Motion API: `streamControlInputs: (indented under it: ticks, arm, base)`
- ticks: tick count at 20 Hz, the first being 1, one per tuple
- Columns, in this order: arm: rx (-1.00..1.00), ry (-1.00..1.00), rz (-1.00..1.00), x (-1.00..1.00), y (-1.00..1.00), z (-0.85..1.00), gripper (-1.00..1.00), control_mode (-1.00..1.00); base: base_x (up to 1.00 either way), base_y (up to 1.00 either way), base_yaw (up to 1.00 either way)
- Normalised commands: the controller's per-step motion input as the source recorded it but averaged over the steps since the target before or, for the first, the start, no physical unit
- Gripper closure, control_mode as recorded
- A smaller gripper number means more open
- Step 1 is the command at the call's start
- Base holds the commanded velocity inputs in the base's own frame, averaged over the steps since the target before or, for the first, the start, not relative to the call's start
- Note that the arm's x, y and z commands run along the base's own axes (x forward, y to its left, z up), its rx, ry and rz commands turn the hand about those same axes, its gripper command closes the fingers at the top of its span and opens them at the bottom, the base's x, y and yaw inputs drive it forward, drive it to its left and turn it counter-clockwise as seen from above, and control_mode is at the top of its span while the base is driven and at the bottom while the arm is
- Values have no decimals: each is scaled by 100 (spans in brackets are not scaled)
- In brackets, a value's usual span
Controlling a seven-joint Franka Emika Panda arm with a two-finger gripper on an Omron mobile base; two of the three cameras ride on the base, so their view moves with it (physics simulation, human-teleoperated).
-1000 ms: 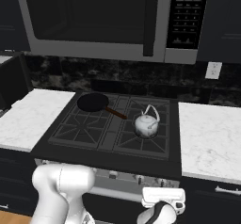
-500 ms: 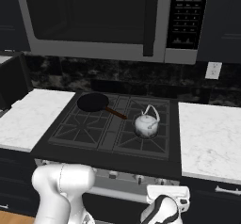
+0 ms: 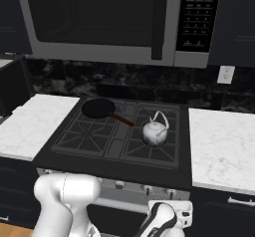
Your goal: Pick the kettle from the counter and place it on a stove burner. Then turn the burner on.
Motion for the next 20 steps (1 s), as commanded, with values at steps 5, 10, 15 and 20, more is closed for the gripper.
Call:
streamControlInputs:
  ticks: [5, 10, 15, 20]
  arm:
    - [-6, 12, 0, -13, 39, -41, 100, -100]
    - [0, 1, -3, 18, -2, 25, 100, -100]
    - [0, 0, -6, 1, -31, 53, 100, -100]
    - [0, -1, -4, 0, -35, 36, 100, -100]
  base:
    - [0, 0, 0]
    - [0, 0, 0]
    - [0, 0, 0]
    - [0, 0, 0]
